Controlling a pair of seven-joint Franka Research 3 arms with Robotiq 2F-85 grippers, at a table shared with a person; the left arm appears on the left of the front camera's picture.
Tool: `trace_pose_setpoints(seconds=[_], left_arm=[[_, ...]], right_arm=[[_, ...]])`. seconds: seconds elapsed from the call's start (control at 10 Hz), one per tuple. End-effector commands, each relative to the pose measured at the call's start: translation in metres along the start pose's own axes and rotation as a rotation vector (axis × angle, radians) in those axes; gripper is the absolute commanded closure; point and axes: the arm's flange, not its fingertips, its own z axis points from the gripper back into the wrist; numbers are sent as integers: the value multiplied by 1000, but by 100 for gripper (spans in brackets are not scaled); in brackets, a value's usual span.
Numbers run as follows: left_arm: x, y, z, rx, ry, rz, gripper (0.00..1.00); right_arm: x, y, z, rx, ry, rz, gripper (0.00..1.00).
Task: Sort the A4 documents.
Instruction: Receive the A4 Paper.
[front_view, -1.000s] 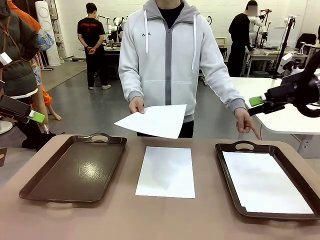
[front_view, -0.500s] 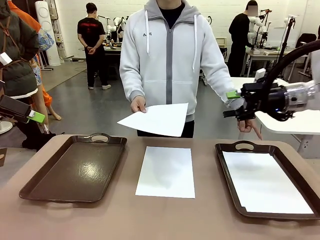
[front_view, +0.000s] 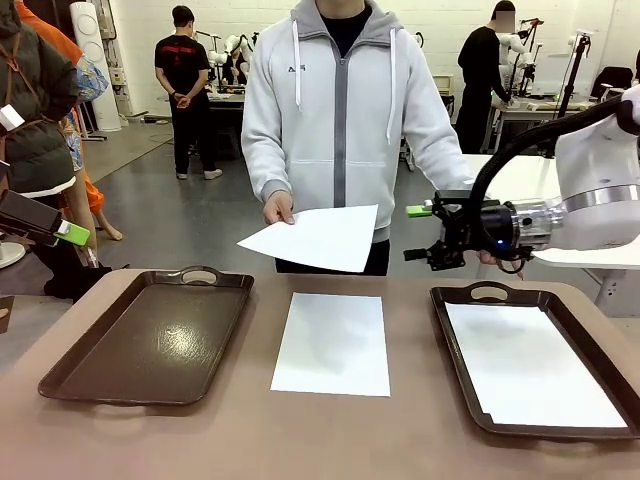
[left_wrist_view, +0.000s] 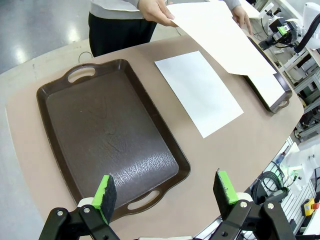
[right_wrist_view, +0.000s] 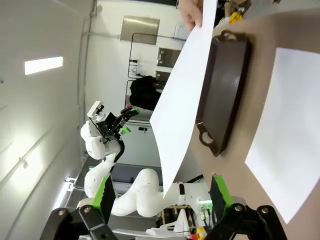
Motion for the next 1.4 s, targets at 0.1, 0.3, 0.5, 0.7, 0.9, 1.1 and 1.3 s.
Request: trace_pose_setpoints(seconds=[0.1, 0.3, 0.5, 0.7, 0.9, 1.1, 1.3], left_arm=[[0, 1, 0, -21, -5, -7, 0], [0, 1, 0, -21, -5, -7, 0], [0, 1, 0, -21, -5, -7, 0], [0, 1, 0, -21, -5, -7, 0], [0, 1, 0, -21, -5, -7, 0], [0, 1, 0, -21, -5, -7, 0], [0, 1, 0, -21, -5, -7, 0]], right_arm=[[17, -12, -33, 60, -48, -94, 0], [23, -22, -49, 69, -66, -125, 0], [29, -29, -65, 76, -86, -149, 0], [37, -30, -73, 86, -121, -130, 0], [42, -33, -78, 121, -135, -143, 0], [43, -38, -79, 118, -172, -150, 0], [45, -41, -80, 100, -184, -162, 0]])
